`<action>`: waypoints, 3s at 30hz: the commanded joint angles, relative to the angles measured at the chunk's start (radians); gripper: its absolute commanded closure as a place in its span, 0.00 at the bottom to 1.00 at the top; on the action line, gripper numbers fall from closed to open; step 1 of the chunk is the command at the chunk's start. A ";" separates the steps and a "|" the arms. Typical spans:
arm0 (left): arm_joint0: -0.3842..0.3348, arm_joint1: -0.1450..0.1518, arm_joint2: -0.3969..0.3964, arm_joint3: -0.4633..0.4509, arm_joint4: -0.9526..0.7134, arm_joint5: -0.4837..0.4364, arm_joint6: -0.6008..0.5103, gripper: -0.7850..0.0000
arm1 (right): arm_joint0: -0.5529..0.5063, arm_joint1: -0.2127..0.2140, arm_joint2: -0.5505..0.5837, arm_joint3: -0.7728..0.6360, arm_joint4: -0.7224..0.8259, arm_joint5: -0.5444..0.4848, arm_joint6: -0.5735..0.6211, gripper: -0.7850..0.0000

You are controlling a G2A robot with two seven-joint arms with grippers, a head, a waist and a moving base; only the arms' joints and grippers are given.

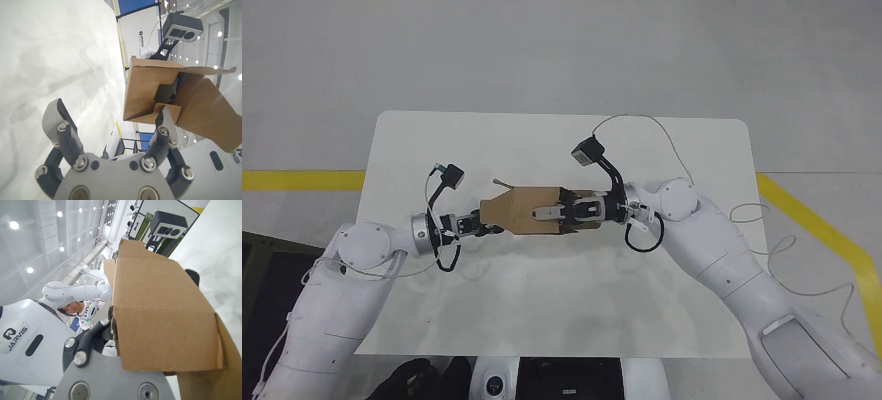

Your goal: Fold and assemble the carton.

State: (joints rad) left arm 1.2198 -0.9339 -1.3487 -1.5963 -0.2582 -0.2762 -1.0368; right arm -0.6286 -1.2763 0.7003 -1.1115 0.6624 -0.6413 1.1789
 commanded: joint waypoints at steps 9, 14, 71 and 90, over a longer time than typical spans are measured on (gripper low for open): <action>0.002 0.000 0.005 -0.008 -0.009 -0.004 -0.011 0.00 | 0.006 0.000 -0.003 0.008 -0.006 0.000 0.000 1.00; 0.004 0.000 0.009 -0.014 -0.007 -0.006 -0.007 0.00 | 0.008 -0.003 -0.009 0.014 -0.006 -0.003 -0.003 1.00; 0.017 0.007 -0.016 0.001 -0.087 0.000 -0.054 0.00 | -0.001 -0.001 -0.034 0.012 0.044 0.075 0.075 1.00; 0.009 0.010 -0.026 0.010 -0.059 -0.001 -0.026 0.00 | -0.002 0.011 0.003 0.043 0.019 0.064 0.064 1.00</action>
State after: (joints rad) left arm 1.2288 -0.9252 -1.3674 -1.5890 -0.3247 -0.2780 -1.0709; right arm -0.6301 -1.2691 0.6959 -1.0765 0.6908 -0.5755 1.2447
